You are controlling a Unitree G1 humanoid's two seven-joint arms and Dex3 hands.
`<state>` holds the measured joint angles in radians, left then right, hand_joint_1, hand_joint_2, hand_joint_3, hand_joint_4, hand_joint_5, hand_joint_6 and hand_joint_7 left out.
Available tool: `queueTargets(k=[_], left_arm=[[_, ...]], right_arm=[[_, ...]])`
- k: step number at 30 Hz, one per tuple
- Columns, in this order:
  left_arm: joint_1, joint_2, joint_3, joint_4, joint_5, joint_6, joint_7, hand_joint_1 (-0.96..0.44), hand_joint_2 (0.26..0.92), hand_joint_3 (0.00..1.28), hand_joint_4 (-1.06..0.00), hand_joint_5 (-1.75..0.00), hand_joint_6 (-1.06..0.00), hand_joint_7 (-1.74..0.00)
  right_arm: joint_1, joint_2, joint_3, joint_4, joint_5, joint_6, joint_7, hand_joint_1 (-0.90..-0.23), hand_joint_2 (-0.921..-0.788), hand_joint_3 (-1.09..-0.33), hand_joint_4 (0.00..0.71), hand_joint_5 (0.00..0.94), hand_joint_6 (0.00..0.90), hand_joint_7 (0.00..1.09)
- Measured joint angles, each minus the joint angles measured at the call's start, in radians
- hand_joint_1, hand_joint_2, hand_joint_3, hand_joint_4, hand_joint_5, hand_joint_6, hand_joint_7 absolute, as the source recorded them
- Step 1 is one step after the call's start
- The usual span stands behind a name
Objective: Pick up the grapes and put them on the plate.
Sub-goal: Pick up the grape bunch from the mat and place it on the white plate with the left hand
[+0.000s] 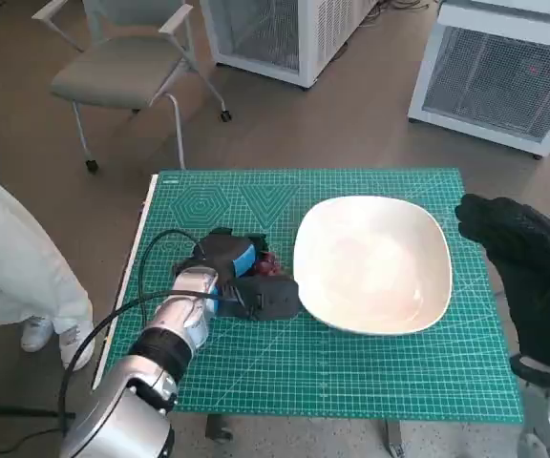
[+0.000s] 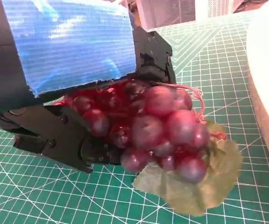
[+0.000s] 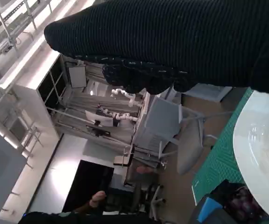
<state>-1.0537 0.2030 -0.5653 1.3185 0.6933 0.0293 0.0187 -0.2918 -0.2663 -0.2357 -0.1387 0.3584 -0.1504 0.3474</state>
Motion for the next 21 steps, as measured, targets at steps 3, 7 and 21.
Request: queueTargets(k=[3,7,21], left_arm=[[0.000,0.000,0.009,0.000,-0.005,0.002,-0.007,0.00,0.920,0.38,-0.30,-1.56,-0.31,-1.52],[0.000,0.000,0.018,0.000,-0.010,0.002,-0.012,0.00,0.921,0.36,-0.33,-1.53,-0.34,-1.49],[0.001,0.003,0.027,0.000,-0.017,0.000,-0.012,0.00,0.920,0.29,-0.36,-1.58,-0.48,-1.25]], right_arm=[[0.000,0.000,0.000,0.000,-0.001,0.000,0.000,-0.533,-0.921,-0.577,0.459,0.040,0.130,0.85],[-0.001,0.000,0.001,0.001,-0.001,-0.001,0.000,-0.532,-0.921,-0.577,0.460,0.040,0.130,0.85],[-0.001,0.000,0.002,0.003,-0.001,-0.002,0.000,-0.532,-0.921,-0.577,0.459,0.041,0.132,0.84]])
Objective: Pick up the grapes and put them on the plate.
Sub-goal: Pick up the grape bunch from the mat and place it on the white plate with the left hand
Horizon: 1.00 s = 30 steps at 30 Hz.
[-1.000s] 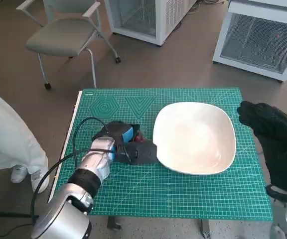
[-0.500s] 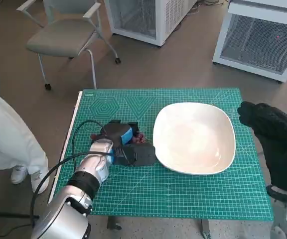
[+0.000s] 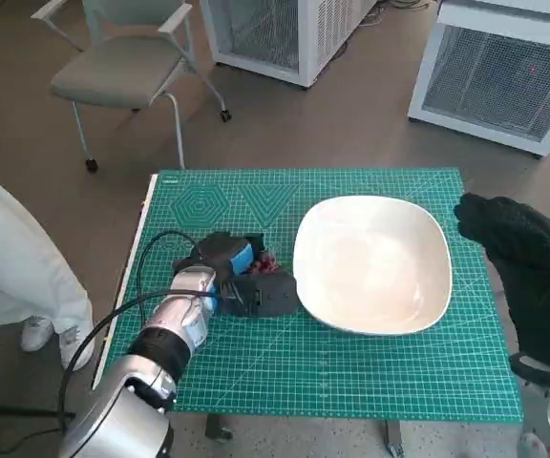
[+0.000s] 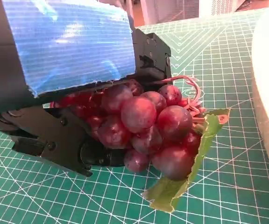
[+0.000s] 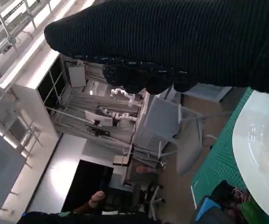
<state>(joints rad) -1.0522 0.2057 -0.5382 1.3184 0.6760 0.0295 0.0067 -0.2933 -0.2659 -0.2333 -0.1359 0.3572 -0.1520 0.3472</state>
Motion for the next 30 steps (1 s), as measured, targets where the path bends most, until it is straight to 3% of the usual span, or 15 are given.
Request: queueTargets(k=[6,17,18,22,25,27,30], left_arm=[[0.003,0.003,0.005,0.000,-0.010,-0.001,0.000,0.00,0.921,0.29,-0.40,-1.47,-0.42,-1.40],[0.003,0.005,0.005,-0.001,-0.014,-0.001,0.000,0.02,0.915,0.35,-0.35,-1.52,-0.35,-1.43],[0.003,0.005,0.005,-0.001,-0.014,-0.001,-0.001,0.06,0.894,0.39,-0.35,-1.54,-0.36,-1.30],[0.003,0.007,0.006,-0.003,-0.014,-0.001,-0.008,0.29,0.758,0.67,-0.35,-1.67,-0.49,-0.51],[0.003,0.012,0.006,-0.008,-0.015,-0.002,-0.012,0.35,0.712,0.76,-0.35,-1.71,-0.60,-0.23],[0.003,0.018,0.006,-0.014,-0.015,-0.002,-0.012,0.30,0.717,0.73,-0.36,-1.69,-0.64,-0.36],[0.003,0.028,0.006,-0.023,-0.015,-0.001,-0.013,0.12,0.696,0.68,-0.36,-1.71,-0.65,-0.81]], right_arm=[[0.000,0.001,0.000,-0.001,0.000,0.000,0.000,-0.532,-0.921,-0.577,0.459,0.042,0.132,0.84],[0.001,0.001,0.000,-0.005,0.000,0.000,0.000,-0.533,-0.921,-0.578,0.458,0.043,0.131,0.85],[0.001,0.001,-0.001,-0.005,0.000,0.000,0.000,-0.533,-0.921,-0.577,0.458,0.043,0.131,0.85],[0.001,0.001,-0.001,-0.005,0.001,0.000,0.000,-0.533,-0.921,-0.577,0.458,0.043,0.132,0.85],[0.001,0.001,-0.001,-0.005,0.000,0.000,0.000,-0.533,-0.921,-0.577,0.458,0.044,0.132,0.84],[0.001,0.001,-0.001,-0.006,0.000,0.000,0.000,-0.533,-0.921,-0.577,0.458,0.044,0.132,0.84],[0.001,0.001,-0.001,-0.007,0.000,0.000,0.000,-0.533,-0.921,-0.577,0.458,0.044,0.132,0.84]])
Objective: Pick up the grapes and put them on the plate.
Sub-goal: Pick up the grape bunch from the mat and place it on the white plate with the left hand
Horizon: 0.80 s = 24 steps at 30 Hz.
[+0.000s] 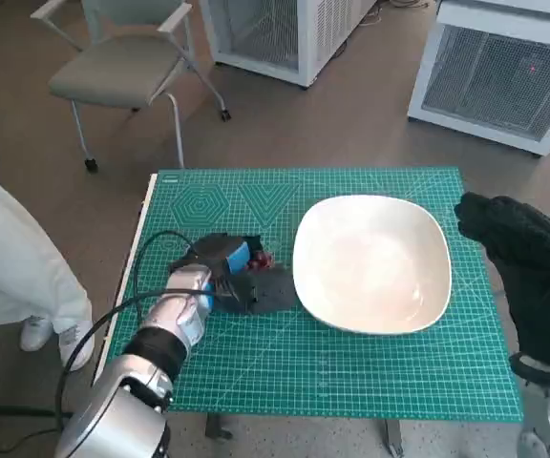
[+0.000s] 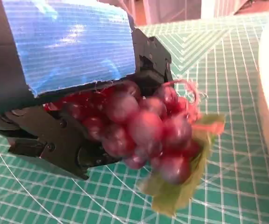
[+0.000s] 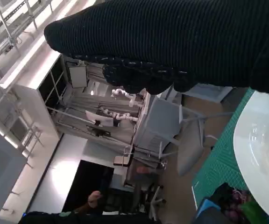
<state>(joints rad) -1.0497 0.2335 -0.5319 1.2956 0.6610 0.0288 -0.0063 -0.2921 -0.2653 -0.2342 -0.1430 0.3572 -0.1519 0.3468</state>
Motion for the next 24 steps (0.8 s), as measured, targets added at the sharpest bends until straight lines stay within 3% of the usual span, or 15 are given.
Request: queueTargets(k=[3,7,11,17,24], left_arm=[[0.000,0.010,0.001,-0.018,0.000,0.001,0.000,0.04,0.671,0.68,-0.36,-1.72,-0.66,-1.02],[0.001,0.030,0.006,-0.074,0.000,0.003,-0.001,0.01,0.727,0.57,-0.44,-1.52,-0.55,-1.28],[0.004,0.059,0.021,-0.172,-0.001,0.011,-0.003,0.00,0.770,0.48,-0.48,-1.43,-0.52,-1.35],[0.022,0.102,0.044,-0.359,0.002,0.024,-0.003,0.00,0.832,0.34,-0.49,-1.54,-0.62,-1.06],[0.073,0.144,0.058,-0.552,0.016,0.067,-0.020,0.00,0.873,0.22,-0.54,-1.50,-0.67,-0.96]], right_arm=[[0.001,0.000,0.000,-0.001,0.000,0.000,-0.001,-0.532,-0.921,-0.577,0.458,0.044,0.132,0.84],[0.001,0.002,0.001,-0.001,0.000,0.000,-0.001,-0.532,-0.921,-0.577,0.457,0.045,0.132,0.84],[0.001,0.003,0.001,-0.001,0.000,0.000,-0.002,-0.531,-0.921,-0.578,0.457,0.045,0.133,0.84],[0.001,0.005,0.003,-0.002,-0.001,0.001,-0.003,-0.528,-0.921,-0.578,0.457,0.045,0.133,0.84],[0.000,0.009,0.003,-0.002,-0.002,0.001,-0.004,-0.528,-0.921,-0.578,0.456,0.046,0.134,0.84]])
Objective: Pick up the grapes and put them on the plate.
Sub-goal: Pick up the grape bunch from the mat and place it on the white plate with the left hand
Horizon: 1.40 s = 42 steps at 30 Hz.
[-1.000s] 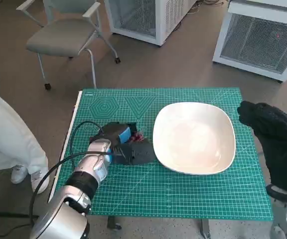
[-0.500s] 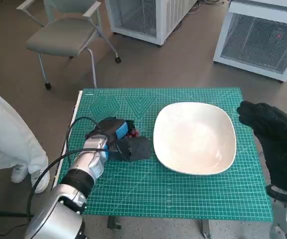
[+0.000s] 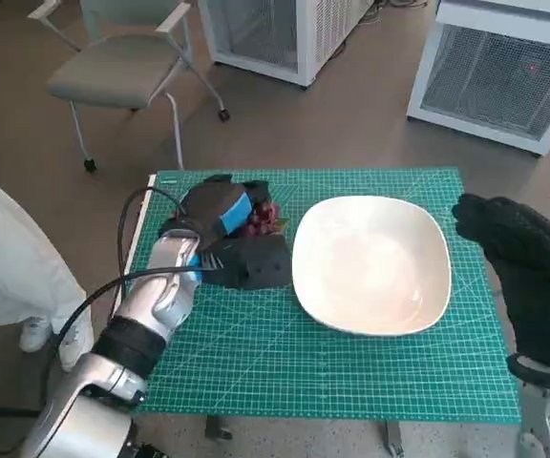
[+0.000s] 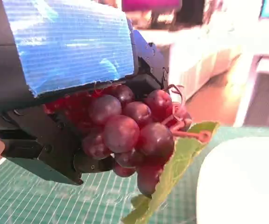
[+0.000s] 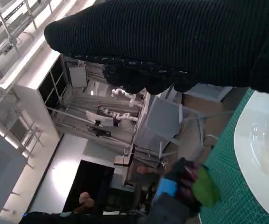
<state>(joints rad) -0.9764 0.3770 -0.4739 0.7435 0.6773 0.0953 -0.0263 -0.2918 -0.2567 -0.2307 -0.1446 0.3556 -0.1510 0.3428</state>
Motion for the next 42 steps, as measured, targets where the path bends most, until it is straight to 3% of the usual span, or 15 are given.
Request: queueTargets(k=[8,13,20,24,28,32,35,42], left_arm=[[0.049,0.033,0.023,-0.188,0.021,0.055,-0.052,0.00,0.856,0.18,-0.65,-1.36,-0.71,-0.95],[0.068,0.044,0.043,-0.271,0.024,0.072,-0.074,0.00,0.847,0.18,-0.66,-1.34,-0.72,-0.94],[0.083,0.044,0.055,-0.314,0.025,0.080,-0.090,0.00,0.687,0.50,-0.62,-1.43,-0.70,-1.05],[0.083,0.030,0.054,-0.313,0.026,0.084,-0.095,0.00,0.659,0.56,-0.57,-1.51,-0.72,-1.02],[0.080,-0.004,0.048,-0.303,0.027,0.090,-0.100,0.00,0.667,0.57,-0.54,-1.56,-0.71,-1.01],[0.067,-0.048,0.031,-0.282,0.031,0.100,-0.105,0.01,0.758,0.41,-0.58,-1.50,-0.68,-0.97],[0.052,-0.084,0.016,-0.264,0.032,0.104,-0.110,0.00,0.768,0.38,-0.58,-1.48,-0.69,-0.97],[-0.020,-0.171,-0.021,-0.197,0.040,0.088,-0.109,0.00,0.592,0.78,-0.48,-1.56,-0.56,-1.37]], right_arm=[[0.000,0.002,0.000,0.000,0.000,0.000,0.000,-0.529,-0.921,-0.577,0.457,0.047,0.135,0.84],[0.000,0.004,0.000,0.000,0.000,-0.001,0.000,-0.529,-0.921,-0.577,0.456,0.048,0.136,0.84],[0.001,0.005,0.000,0.000,0.000,-0.001,0.000,-0.528,-0.921,-0.577,0.456,0.048,0.135,0.84],[0.001,0.005,-0.001,0.000,0.000,-0.001,0.000,-0.529,-0.921,-0.577,0.456,0.049,0.136,0.84],[0.001,0.005,-0.001,-0.001,0.000,-0.001,0.000,-0.529,-0.921,-0.576,0.456,0.049,0.136,0.84],[0.003,0.005,-0.002,-0.005,0.000,-0.001,-0.001,-0.529,-0.921,-0.577,0.455,0.049,0.136,0.84],[0.003,0.005,-0.002,-0.010,0.000,-0.001,-0.001,-0.530,-0.921,-0.577,0.455,0.050,0.136,0.84],[0.008,0.007,-0.003,-0.014,0.001,-0.001,-0.001,-0.531,-0.921,-0.576,0.455,0.050,0.136,0.84]])
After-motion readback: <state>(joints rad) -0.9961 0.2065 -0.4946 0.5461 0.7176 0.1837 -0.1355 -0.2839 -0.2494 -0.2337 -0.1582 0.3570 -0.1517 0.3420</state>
